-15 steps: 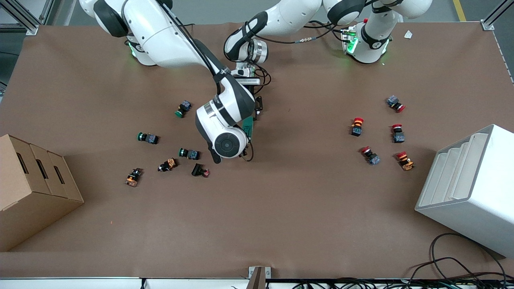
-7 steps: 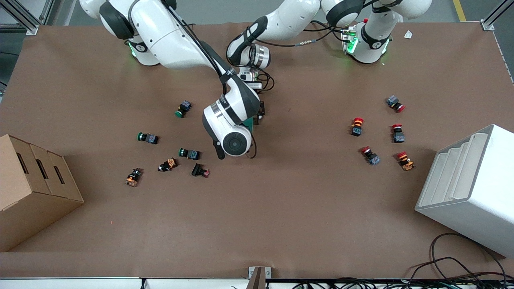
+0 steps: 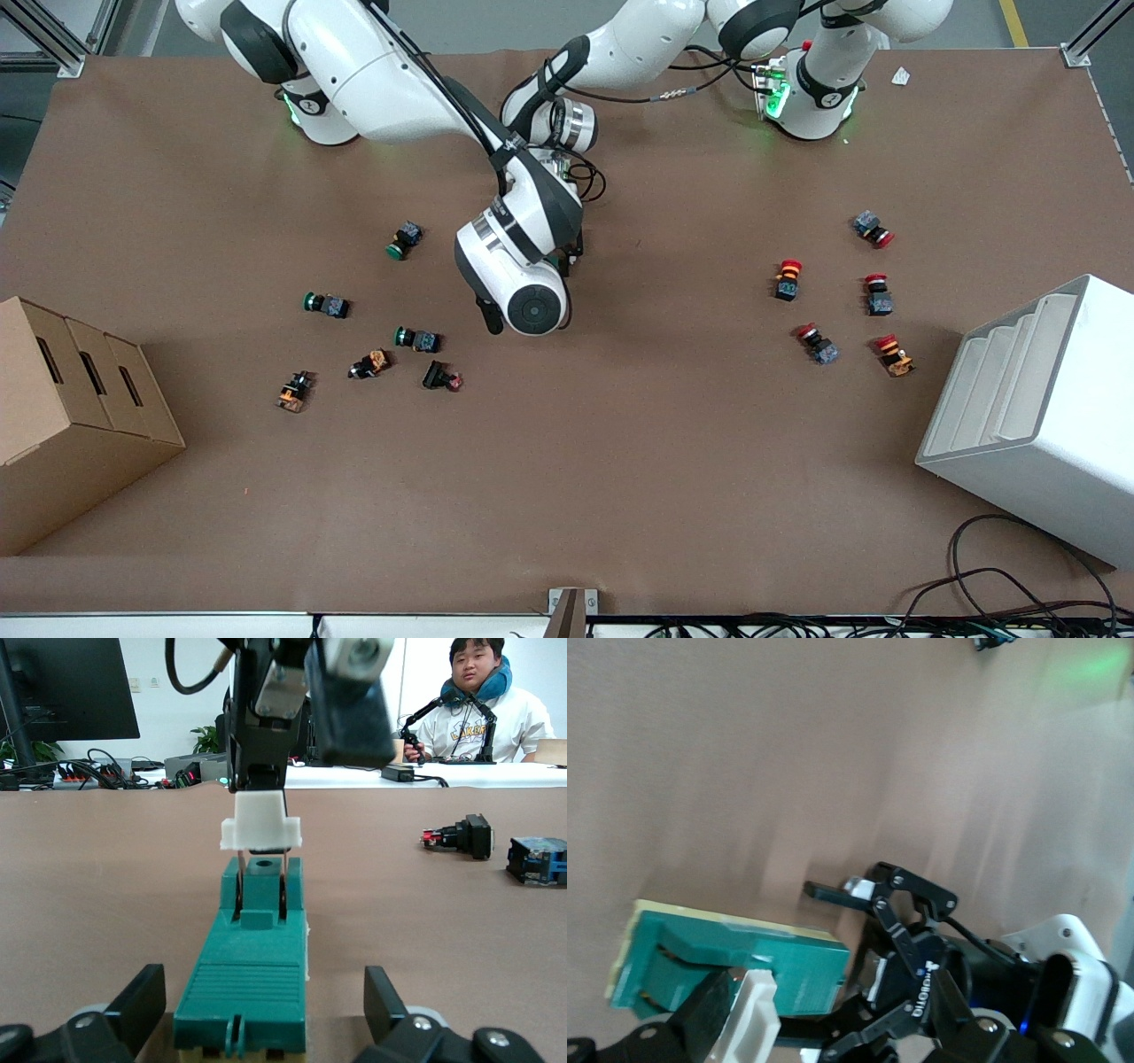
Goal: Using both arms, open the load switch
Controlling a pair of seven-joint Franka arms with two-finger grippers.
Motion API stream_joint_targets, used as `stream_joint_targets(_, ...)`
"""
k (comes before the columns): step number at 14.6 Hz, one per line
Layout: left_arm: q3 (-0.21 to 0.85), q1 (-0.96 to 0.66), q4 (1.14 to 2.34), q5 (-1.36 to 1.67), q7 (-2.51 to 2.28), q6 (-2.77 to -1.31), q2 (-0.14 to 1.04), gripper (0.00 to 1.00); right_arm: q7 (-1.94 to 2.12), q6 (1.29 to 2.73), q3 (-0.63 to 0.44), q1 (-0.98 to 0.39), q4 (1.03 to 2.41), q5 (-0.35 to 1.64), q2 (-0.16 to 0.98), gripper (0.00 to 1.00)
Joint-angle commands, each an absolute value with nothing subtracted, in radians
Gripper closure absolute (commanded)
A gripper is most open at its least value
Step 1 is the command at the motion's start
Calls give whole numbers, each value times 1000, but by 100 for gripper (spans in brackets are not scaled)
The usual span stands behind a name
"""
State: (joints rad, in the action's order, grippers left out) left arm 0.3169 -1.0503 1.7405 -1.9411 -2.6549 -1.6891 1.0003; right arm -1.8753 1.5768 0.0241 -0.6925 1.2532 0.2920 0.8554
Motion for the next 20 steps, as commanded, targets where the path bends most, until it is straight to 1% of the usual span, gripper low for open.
stream_joint_targets(1,311,-1072,1732,-1951,-2660,-1683,1038,1,-1894,1540,40,-696,1276,317,819,0)
stream_joint_targets(10,324,-1083,1743,-1921,-2666,-1683,1035,0,-1890,1555,48,-723,1318,318,830,0)
stream_joint_targets(13,324,-1097,1749,-1910,-2666,-1683,1032,0,-1885,1606,48,-726,1361,308,831,0)
stream_joint_targets(15,324,-1097,1750,-1910,-2665,-1683,1034,0,-1884,1605,46,-721,1358,293,827,0)
stream_joint_targets(17,322,-1097,1750,-1910,-2663,-1683,1035,0,-1812,1588,40,-706,1339,276,805,0)
stream_joint_targets(19,322,-1098,1750,-1910,-2663,-1683,1034,0,-1688,1540,35,-658,1321,253,738,0)
stream_joint_targets(20,322,-1098,1750,-1910,-2663,-1683,1034,0,-1628,1537,35,-614,1318,214,682,0)
